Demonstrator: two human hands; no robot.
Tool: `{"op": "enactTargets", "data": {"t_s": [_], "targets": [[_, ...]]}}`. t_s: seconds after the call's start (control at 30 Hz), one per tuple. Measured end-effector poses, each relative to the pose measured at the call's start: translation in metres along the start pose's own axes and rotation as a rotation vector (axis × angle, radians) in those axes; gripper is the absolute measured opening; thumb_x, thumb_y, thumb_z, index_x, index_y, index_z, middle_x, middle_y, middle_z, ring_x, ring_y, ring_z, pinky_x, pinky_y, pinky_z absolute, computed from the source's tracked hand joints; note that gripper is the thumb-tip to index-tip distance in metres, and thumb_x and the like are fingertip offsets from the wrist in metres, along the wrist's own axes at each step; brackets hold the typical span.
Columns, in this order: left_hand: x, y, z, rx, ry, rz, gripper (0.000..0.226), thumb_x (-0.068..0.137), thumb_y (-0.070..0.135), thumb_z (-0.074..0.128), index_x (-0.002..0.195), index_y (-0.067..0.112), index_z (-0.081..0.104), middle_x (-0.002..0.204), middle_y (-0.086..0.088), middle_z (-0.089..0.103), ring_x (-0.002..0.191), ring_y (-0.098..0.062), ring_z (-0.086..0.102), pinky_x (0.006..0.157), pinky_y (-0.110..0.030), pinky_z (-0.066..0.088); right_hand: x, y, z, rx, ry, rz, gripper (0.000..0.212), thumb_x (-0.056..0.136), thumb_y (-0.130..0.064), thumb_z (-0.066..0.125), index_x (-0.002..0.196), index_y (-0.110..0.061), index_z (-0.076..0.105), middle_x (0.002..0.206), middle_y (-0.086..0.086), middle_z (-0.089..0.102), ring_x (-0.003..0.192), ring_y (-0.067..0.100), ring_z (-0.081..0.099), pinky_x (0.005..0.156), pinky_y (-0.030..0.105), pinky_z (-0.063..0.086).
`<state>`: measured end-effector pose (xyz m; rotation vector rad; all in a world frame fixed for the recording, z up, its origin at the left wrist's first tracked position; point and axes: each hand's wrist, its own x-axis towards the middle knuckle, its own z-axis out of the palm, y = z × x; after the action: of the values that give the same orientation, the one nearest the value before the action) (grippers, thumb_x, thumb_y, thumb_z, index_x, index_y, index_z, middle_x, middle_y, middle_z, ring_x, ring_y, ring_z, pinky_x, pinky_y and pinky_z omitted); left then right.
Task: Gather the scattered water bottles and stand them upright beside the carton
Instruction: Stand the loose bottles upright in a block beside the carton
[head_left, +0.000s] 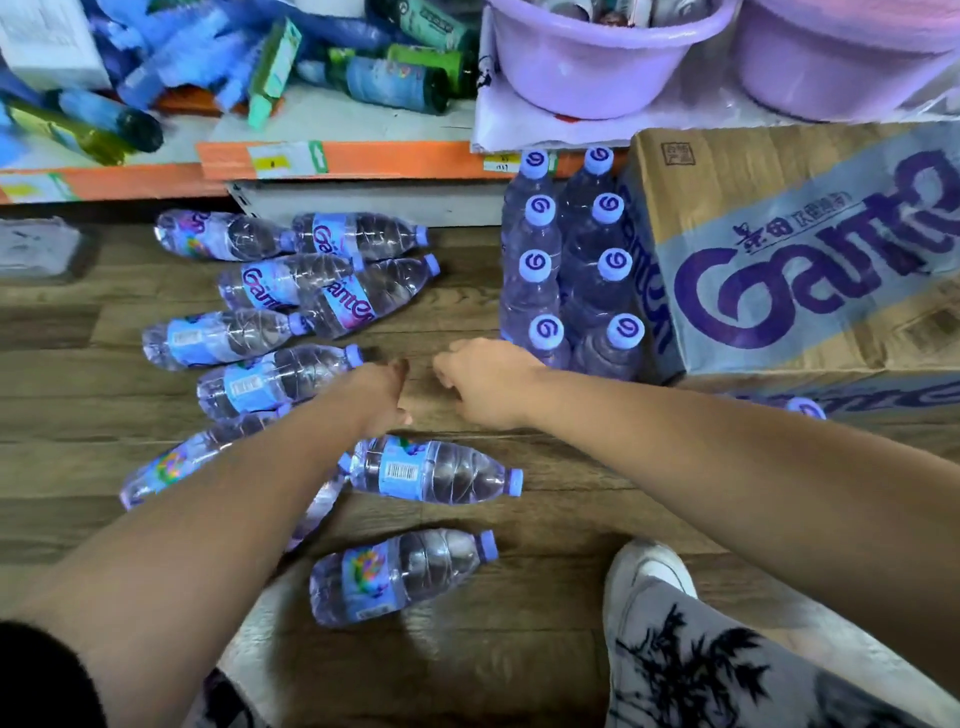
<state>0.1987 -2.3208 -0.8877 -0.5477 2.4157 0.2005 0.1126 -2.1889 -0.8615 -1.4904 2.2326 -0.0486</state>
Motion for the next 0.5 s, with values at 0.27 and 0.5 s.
{"op": "enactTargets", "data": {"t_s": [0.27, 0.5], "targets": [[0.006, -0.045, 0.049, -0.052, -0.123, -0.091, 0.044, 0.092, 0.007, 0.041, 0.136, 0.01, 0.04, 0.128, -0.019, 0.051, 0.109, -0.032, 0.059, 0.084, -0.036, 0.05, 0.034, -0.011, 0.039, 0.011, -0.283, 0.0, 0.043, 0.084, -0.007, 0.054, 0.127, -0.01, 0.048, 0.125, 0.015, 0.054, 0.111, 0.032, 0.057, 0.077, 0.03, 0.047], [0.001, -0.061, 0.08, 0.017, -0.226, -0.087, 0.032, 0.088, 0.014, 0.054, 0.118, 0.004, 0.054, 0.121, -0.013, 0.06, 0.111, -0.029, 0.057, 0.09, -0.031, 0.045, 0.035, -0.015, 0.085, -0.068, -0.72, 0.053, 0.116, 0.073, -0.029, 0.08, 0.151, -0.01, -0.005, 0.138, 0.018, 0.046, 0.116, 0.033, 0.053, 0.085, 0.034, 0.049]]}}
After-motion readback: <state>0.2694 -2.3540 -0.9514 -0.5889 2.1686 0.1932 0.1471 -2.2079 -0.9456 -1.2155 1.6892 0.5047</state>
